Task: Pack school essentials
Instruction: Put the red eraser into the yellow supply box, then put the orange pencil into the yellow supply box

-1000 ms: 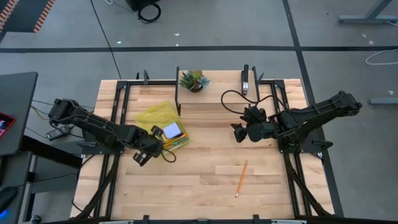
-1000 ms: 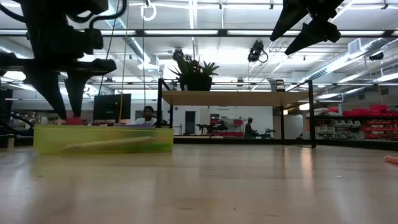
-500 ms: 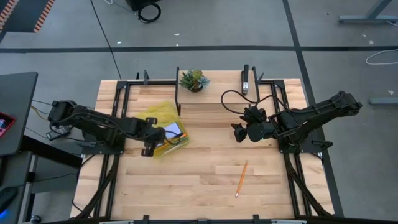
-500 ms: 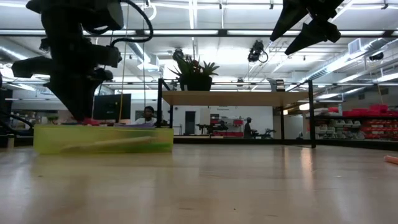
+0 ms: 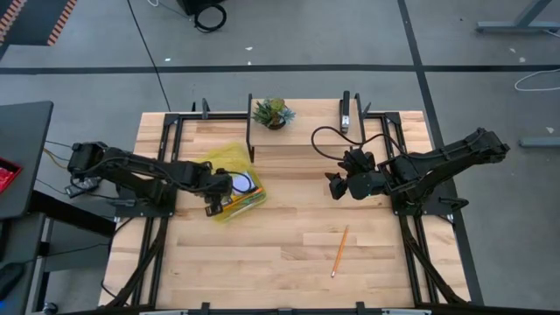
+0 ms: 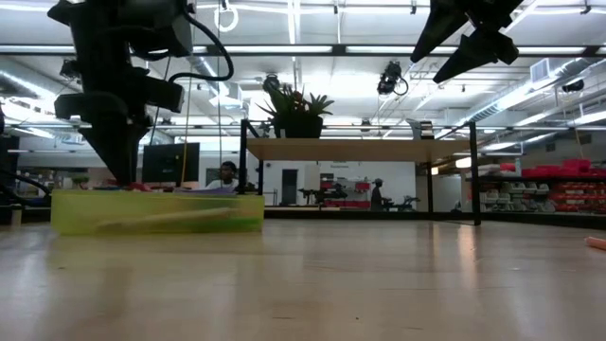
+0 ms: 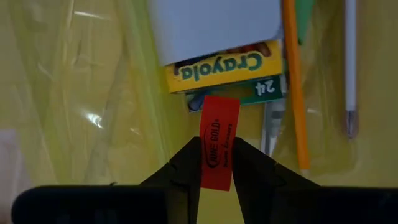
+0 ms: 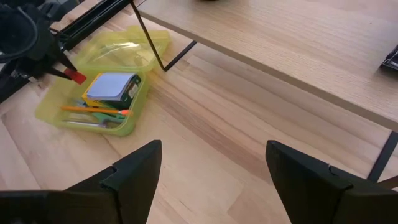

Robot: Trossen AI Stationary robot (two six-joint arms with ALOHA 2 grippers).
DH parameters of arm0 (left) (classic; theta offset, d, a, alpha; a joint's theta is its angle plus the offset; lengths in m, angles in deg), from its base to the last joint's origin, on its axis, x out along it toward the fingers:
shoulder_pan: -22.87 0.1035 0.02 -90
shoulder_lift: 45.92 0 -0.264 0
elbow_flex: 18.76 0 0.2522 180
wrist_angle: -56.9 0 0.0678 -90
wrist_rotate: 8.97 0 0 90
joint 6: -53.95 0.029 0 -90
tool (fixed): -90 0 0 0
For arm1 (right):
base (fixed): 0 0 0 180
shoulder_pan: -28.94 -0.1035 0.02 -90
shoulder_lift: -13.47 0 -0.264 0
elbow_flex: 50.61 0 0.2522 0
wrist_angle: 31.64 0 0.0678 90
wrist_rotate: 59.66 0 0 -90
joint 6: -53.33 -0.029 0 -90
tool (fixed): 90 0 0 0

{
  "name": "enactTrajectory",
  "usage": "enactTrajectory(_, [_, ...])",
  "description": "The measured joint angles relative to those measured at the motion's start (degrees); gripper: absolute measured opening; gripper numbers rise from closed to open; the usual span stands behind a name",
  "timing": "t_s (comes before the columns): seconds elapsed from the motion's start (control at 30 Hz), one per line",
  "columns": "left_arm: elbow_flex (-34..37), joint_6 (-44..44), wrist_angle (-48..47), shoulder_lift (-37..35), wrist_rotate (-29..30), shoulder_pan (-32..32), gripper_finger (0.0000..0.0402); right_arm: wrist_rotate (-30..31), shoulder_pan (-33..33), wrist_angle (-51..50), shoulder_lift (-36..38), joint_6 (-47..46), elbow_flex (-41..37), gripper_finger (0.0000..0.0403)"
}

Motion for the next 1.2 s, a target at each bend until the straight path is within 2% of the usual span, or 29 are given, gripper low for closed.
enactTrajectory(0.13, [0.00, -0.55, -0.09, 0.00, 0.00, 1.32, 0.0087, 0.01, 0.02, -0.01, 0.00, -0.02, 0.00, 0.0293])
enactTrajectory(0.43, [0.00, -0.53, -0.76, 0.00, -0.10, 2.68, 0.0122, 0.00, 0.02, 0.01, 0.00, -0.39, 0.00, 0.0293])
enactTrajectory(0.73, [0.00, -0.47, -0.75, 0.02, -0.89, 2.68, 0.0194, -0.22, 0.02, 0.04, 0.00, -0.44, 0.00, 0.0293])
enactTrajectory(0.87, [0.00, -0.85, -0.77, -0.89, -2.45, 2.68, 0.0217, -3.48, 0.00, -0.01, 0.00, -0.85, 0.00, 0.0293])
enactTrajectory(0.97, [0.00, -3.51, -0.44, -2.65, -2.84, 2.68, 0.0215, -5.58, 0.00, -0.33, 0.00, -3.75, 0.00, 0.0293])
enactTrajectory(1.2, [0.00, -7.00, 0.37, -7.13, -2.93, 2.68, 0.0181, -7.26, -1.87, -3.13, -1.08, -11.55, 0.04, 0.0293])
